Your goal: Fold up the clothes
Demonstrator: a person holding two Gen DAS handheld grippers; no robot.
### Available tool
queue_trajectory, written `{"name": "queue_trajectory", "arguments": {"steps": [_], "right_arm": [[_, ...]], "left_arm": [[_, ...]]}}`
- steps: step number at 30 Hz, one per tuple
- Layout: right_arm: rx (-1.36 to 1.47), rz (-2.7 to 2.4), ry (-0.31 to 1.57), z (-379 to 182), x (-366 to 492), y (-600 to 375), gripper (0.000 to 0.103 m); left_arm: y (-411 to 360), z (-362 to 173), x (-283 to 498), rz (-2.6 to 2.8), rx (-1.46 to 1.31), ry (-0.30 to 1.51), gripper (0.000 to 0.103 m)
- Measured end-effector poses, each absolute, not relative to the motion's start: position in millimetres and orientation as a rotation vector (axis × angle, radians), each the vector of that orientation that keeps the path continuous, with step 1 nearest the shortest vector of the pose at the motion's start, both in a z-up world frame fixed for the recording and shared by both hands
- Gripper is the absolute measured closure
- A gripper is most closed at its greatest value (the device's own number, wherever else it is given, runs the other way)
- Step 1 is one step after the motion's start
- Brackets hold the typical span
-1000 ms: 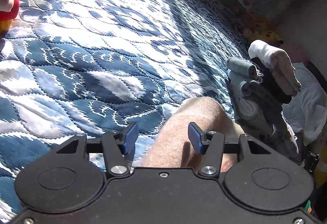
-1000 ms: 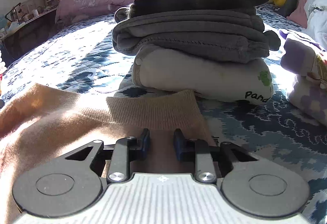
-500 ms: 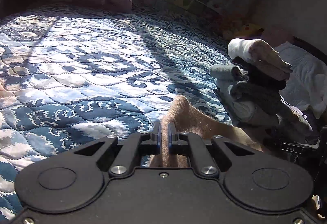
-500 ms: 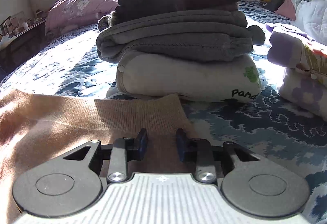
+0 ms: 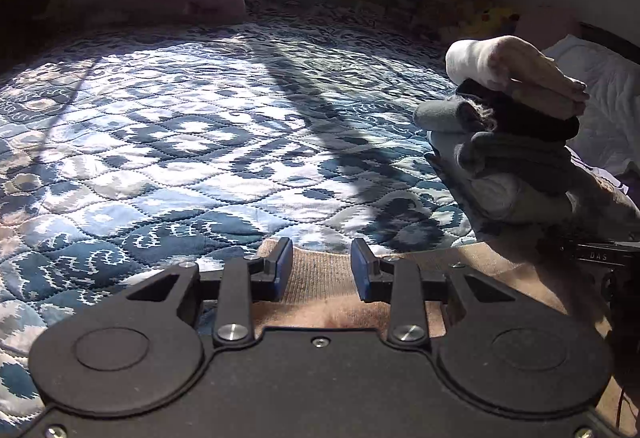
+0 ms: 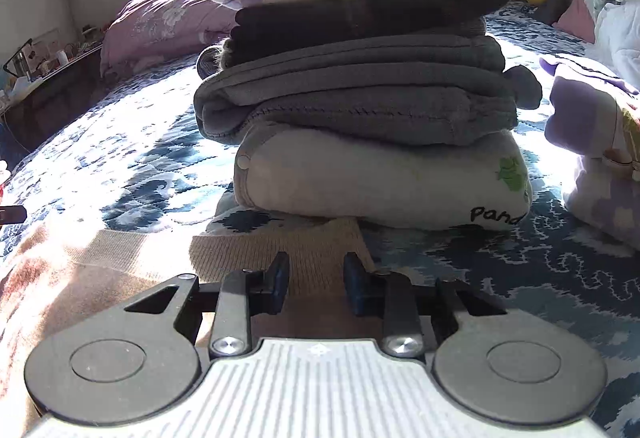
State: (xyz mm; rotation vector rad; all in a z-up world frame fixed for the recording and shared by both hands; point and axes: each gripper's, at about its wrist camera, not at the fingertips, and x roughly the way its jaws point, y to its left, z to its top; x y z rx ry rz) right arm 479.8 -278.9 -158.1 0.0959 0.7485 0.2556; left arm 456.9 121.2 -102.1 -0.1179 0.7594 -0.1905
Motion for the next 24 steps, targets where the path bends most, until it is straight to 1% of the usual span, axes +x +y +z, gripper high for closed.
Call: {"name": "queue_trajectory", "arguments": {"steps": [1,2,3,5,6,7,8,11,12,14,17,18,22,23,24], "right_arm": [[0.082,0.255,0.750,-159,481,-277,0.074],[0.068,0.254,0.751,-160,483,-276,0.074],[0.053,0.253,0.754,-160,485,-274,0.074],[0.042,0.245,0.746,-146,478,-275,0.076],[0.053,0.245,0.728,-138,472,-277,0.074],[0.068,0.245,0.710,-130,465,-280,0.072],[0.112,0.258,0.697,-122,454,-288,0.072],[0.158,0.289,0.658,-104,408,-302,0.072],[0.164,0.307,0.647,-100,387,-303,0.072],[0.150,0.353,0.638,-96,347,-298,0.072],[0.132,0.382,0.610,-92,280,-284,0.067],[0.135,0.400,0.601,-93,256,-279,0.063],[0.046,0.397,0.560,-109,170,-251,0.063],[0.003,0.358,0.599,-121,157,-245,0.062],[-0.030,0.320,0.642,-135,148,-242,0.061]], "left_arm": [[119,-116,470,-0.144,-0.094,0.832,0.069],[118,-127,478,-0.119,-0.080,0.863,0.072],[121,-130,475,-0.131,-0.099,0.824,0.071],[131,-119,471,-0.107,-0.169,0.837,0.073],[135,-113,465,-0.096,-0.195,0.829,0.074],[138,-105,453,-0.087,-0.199,0.787,0.069],[142,-96,438,-0.083,-0.208,0.752,0.066],[152,-80,379,-0.098,-0.242,0.702,0.062],[153,-76,359,-0.100,-0.252,0.689,0.060],[149,-74,317,-0.102,-0.277,0.674,0.059],[126,-73,261,-0.139,-0.326,0.667,0.057],[117,-73,243,-0.154,-0.342,0.668,0.057],[66,-82,181,-0.241,-0.327,0.675,0.053],[52,-89,167,-0.264,-0.305,0.678,0.052],[40,-101,157,-0.284,-0.273,0.695,0.048]]}}
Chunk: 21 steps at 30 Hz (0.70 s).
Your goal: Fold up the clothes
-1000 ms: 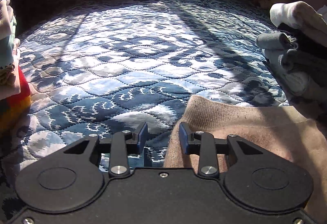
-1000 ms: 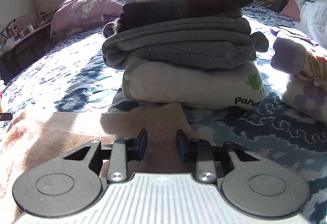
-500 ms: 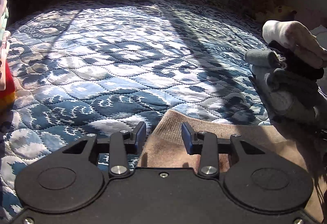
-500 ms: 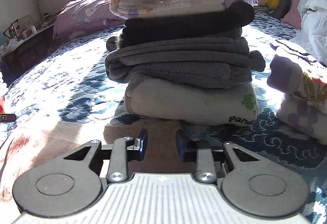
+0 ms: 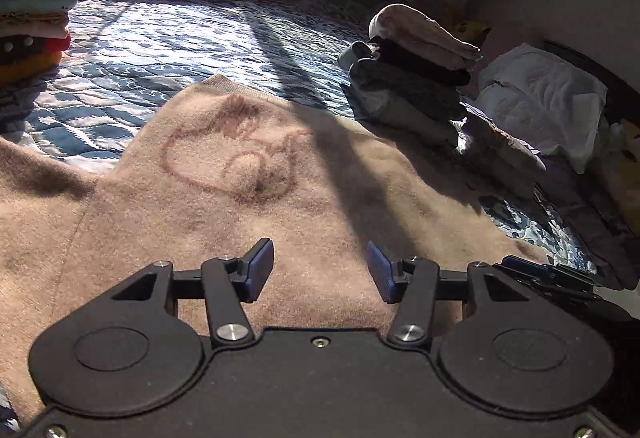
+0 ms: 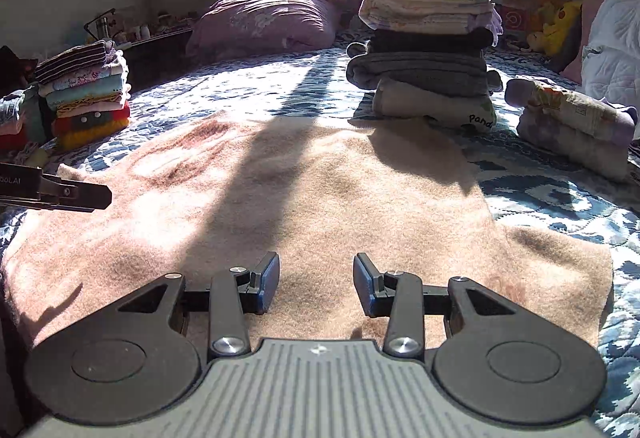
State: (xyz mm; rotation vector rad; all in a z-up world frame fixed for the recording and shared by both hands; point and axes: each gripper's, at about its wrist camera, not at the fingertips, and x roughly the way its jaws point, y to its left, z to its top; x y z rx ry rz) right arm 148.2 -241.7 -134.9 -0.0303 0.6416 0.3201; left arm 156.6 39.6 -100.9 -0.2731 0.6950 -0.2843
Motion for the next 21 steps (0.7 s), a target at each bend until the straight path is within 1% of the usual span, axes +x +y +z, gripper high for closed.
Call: {"name": "queue_trajectory", "arguments": {"steps": [1,2,5,7,11,12,15,17,20,21], "right_arm": [[-0.061,0.304,0.644,-150,134,-242,0.060],[-0.089,0.288,0.645,-163,120,-242,0.060],[-0.057,0.270,0.577,-144,74,-250,0.060],[0.100,0.236,0.526,-133,51,-270,0.054],[0.528,0.082,0.520,-144,29,-331,0.052],[0.638,0.048,0.519,-148,25,-347,0.050],[0.945,0.127,0.534,-174,33,-371,0.050],[1.139,0.191,0.569,-195,45,-372,0.048],[1.223,0.198,0.573,-212,57,-361,0.048],[1.238,0.185,0.549,-213,61,-360,0.048]], "left_arm": [[27,-116,148,-0.294,-0.218,0.716,0.041],[16,-125,137,-0.291,-0.125,0.702,0.041],[-16,-146,107,-0.284,0.130,0.655,0.041],[-21,-131,95,-0.343,0.101,0.597,0.041],[-39,-120,73,-0.496,0.046,0.518,0.041],[-48,-121,67,-0.540,0.063,0.505,0.041],[-84,-129,54,-0.654,0.164,0.493,0.041],[-107,-138,47,-0.683,0.265,0.485,0.041],[-128,-152,44,-0.669,0.375,0.486,0.041],[-131,-157,46,-0.660,0.384,0.498,0.041]]}}
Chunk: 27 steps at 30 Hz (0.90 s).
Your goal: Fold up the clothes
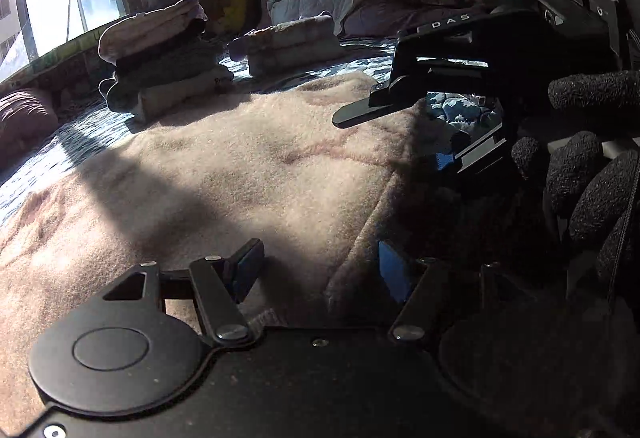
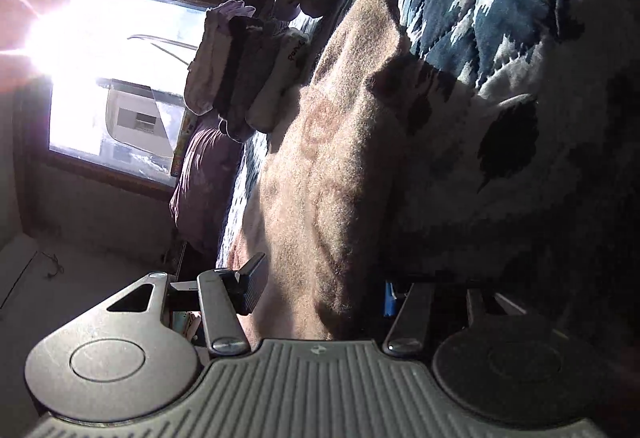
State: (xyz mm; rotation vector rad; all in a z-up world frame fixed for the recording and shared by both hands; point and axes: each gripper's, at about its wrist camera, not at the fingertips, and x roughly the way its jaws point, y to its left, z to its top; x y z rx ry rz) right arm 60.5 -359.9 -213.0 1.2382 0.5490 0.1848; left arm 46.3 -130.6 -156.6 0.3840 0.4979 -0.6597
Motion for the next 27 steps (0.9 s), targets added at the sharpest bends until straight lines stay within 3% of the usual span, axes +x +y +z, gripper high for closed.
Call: {"name": "queue_trajectory", "arguments": {"steps": [6,11,14,16,18,20,27], "right_arm": [[1.439,0.169,0.371,-230,89,-377,0.050],[1.559,0.182,0.286,-247,109,-393,0.086],[1.329,0.132,0.279,-214,109,-391,0.092],[0.758,0.025,0.361,-166,115,-364,0.093],[0.502,-0.043,0.437,-163,124,-345,0.093],[0.598,-0.072,0.483,-182,124,-358,0.093],[1.193,0.067,0.386,-224,107,-414,0.089]], "left_arm": [[-124,-162,55,-0.644,0.314,0.535,0.041],[-125,-165,51,-0.642,0.343,0.519,0.041],[-124,-165,50,-0.643,0.341,0.521,0.040],[-122,-165,50,-0.642,0.339,0.523,0.040],[-119,-166,50,-0.641,0.340,0.524,0.039],[-119,-166,50,-0.640,0.352,0.522,0.038],[-117,-166,48,-0.629,0.354,0.528,0.037]]}}
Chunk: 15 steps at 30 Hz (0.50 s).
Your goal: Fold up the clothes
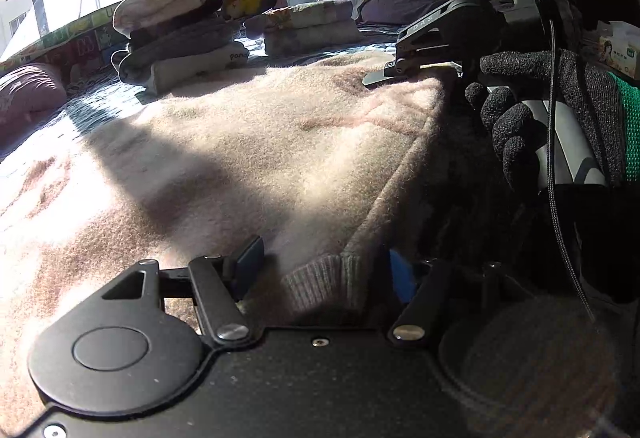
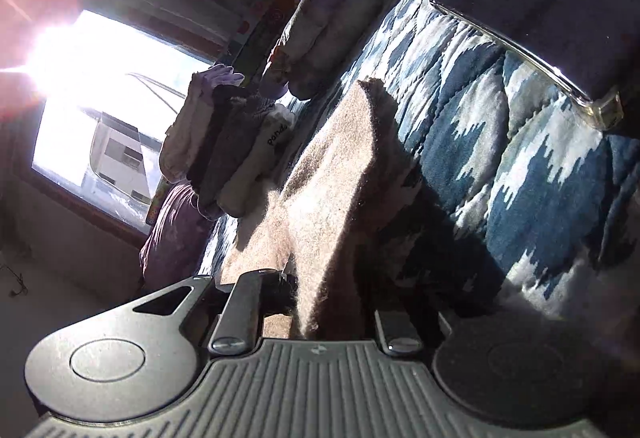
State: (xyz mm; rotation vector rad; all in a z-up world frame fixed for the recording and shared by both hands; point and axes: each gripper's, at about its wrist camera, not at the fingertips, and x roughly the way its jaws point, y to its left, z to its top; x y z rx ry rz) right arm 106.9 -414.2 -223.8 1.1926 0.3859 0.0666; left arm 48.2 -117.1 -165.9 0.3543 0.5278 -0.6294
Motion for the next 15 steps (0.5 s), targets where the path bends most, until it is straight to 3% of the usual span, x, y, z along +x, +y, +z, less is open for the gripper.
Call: {"name": "queue_trajectory", "arguments": {"steps": [2,5,8,11,13,15], "right_arm": [[1.361,0.095,0.339,-235,111,-426,0.087],[1.353,0.101,0.336,-233,123,-430,0.086],[1.200,0.059,0.334,-216,128,-427,0.093],[0.724,-0.080,0.303,-172,125,-406,0.095],[0.682,-0.105,0.419,-180,139,-406,0.095],[0.893,-0.087,0.427,-205,132,-429,0.098]], "left_arm": [[-118,-166,48,-0.627,0.358,0.530,0.037],[-117,-166,48,-0.627,0.355,0.532,0.037],[-117,-167,47,-0.627,0.362,0.528,0.037],[-118,-168,46,-0.628,0.374,0.526,0.036],[-118,-168,48,-0.629,0.375,0.527,0.036],[-118,-168,49,-0.629,0.380,0.529,0.035]]}}
